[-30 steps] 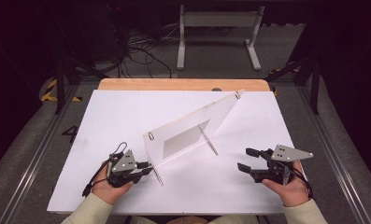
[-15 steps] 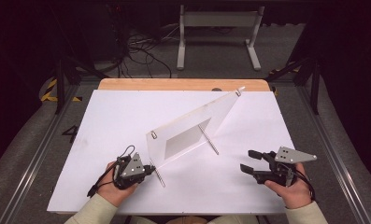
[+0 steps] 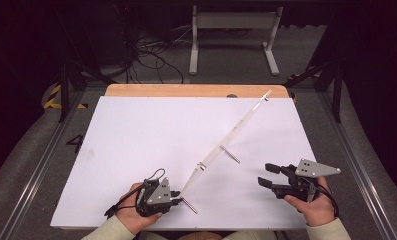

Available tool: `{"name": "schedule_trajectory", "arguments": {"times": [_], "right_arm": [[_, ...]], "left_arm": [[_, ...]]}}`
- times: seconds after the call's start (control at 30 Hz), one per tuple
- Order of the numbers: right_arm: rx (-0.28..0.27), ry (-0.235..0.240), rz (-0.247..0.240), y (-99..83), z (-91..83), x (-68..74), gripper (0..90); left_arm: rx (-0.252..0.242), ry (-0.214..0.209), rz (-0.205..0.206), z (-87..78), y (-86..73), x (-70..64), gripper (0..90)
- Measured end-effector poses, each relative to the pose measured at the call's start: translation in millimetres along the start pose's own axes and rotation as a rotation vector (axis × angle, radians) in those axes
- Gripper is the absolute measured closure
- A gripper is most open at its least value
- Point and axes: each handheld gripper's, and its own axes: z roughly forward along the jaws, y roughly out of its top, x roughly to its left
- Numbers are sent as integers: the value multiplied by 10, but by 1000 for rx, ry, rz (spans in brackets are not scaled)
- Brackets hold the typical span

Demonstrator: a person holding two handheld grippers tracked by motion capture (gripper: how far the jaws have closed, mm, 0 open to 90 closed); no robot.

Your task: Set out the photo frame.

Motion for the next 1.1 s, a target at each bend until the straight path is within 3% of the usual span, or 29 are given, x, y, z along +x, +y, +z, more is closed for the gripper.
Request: {"name": "schedule_trajectory", "arguments": {"times": [0.23, 0.47, 0.63, 0.73, 0.8, 0.87, 0.97, 1.1], "right_arm": [[10, 24, -39, 34, 58, 109, 442], [1, 21, -37, 37, 41, 103, 446], [-1, 21, -36, 29, 39, 93, 440], [-6, 24, -29, 24, 21, 87, 435], [-5, 23, -29, 24, 17, 86, 431], [-7, 23, -22, 16, 10, 80, 422], [-9, 23, -18, 11, 11, 76, 420], [-8, 27, -19, 11, 20, 80, 414]], "left_arm": [[-4, -31, 30, 79, 102, -93, 754], [-22, -71, 52, 161, 188, -146, 735], [-37, -118, 41, 138, 148, -99, 757], [-58, -180, 24, 69, 69, -37, 789], [-64, -196, 29, 47, 50, -17, 798], [-37, -225, 21, 13, -13, 15, 852], [-23, -232, 25, 44, -25, 26, 896], [3, -227, 69, 122, 33, -39, 900]]}}
